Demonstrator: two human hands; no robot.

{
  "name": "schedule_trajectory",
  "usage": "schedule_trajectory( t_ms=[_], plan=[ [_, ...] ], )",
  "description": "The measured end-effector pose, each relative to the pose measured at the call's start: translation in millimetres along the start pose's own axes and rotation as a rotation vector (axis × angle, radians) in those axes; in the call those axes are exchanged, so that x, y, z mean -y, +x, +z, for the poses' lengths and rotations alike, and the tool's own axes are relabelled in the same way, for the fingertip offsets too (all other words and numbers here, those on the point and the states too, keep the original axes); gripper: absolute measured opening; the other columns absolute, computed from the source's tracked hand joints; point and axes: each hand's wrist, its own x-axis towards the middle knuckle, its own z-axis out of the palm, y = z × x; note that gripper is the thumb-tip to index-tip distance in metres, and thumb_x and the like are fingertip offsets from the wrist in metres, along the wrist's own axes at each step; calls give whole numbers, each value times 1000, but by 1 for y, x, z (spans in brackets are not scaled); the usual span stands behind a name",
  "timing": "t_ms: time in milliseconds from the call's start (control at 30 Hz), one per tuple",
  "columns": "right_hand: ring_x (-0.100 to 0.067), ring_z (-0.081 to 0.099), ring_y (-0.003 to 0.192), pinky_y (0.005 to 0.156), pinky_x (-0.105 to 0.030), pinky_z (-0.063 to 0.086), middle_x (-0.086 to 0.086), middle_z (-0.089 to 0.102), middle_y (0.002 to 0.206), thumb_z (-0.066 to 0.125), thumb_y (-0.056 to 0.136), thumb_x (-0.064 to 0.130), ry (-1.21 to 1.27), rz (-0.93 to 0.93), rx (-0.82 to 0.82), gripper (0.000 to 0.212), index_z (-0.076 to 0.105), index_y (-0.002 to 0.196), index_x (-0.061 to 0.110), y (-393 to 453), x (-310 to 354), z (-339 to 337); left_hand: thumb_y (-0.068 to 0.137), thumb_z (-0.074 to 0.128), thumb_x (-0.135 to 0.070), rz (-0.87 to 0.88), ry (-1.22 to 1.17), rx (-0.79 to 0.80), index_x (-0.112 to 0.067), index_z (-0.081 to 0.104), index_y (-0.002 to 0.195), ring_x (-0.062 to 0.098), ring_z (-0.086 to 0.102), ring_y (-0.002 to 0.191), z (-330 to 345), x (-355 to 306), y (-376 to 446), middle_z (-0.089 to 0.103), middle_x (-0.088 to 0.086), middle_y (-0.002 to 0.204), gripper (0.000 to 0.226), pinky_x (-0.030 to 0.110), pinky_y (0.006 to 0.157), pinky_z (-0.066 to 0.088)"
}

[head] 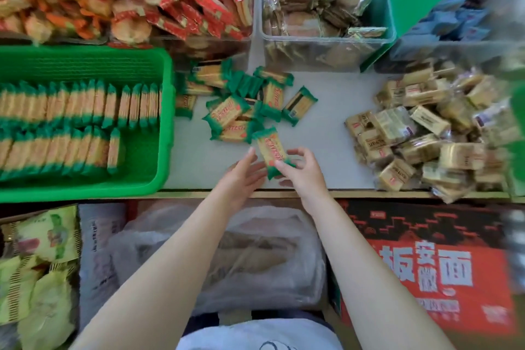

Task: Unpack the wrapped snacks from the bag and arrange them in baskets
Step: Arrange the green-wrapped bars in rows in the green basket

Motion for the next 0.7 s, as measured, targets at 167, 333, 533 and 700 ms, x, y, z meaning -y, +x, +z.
schedule_trajectory(
  t_ms=[167, 333, 533, 700],
  plan=[
    [-17, 68, 83, 69, -27, 55, -4, 72, 98, 63, 97, 29, -306, 51, 40, 23, 69, 109, 11, 21, 12, 4, 98, 62, -22, 95, -92, -167, -13, 58, 115, 23, 75, 85, -7, -4, 3, 76, 10, 103, 19, 32, 74, 58],
    [-16, 62, 100, 85, -24, 47, 2, 67, 108, 66, 93, 18, -550, -251, 7, 21, 68, 113, 13, 56, 41, 40, 99, 61, -18, 111, -132, -285, -14, 58, 113, 21, 74, 76, -53, -3, -3, 74, 10, 101, 16, 35, 73, 59],
    [-23, 46, 133, 113, -31, 33, -4, 54, 142, 74, 86, 20, -792, -440, 237, 47, 63, 132, 22, 97, 82, 103, 97, 62, -24, 96, -191, -254, -17, 61, 115, 19, 75, 78, -71, 5, -3, 76, 5, 98, 19, 29, 63, 60],
    [-35, 29, 140, 115, -47, 27, -7, 40, 151, 70, 89, 39, -1283, -436, 170, 56, 52, 142, 36, 100, 82, 101, 96, 64, -23, 90, -208, -243, -18, 62, 112, 23, 76, 81, -74, 8, -1, 76, 7, 99, 16, 34, 70, 60]
  ],
)
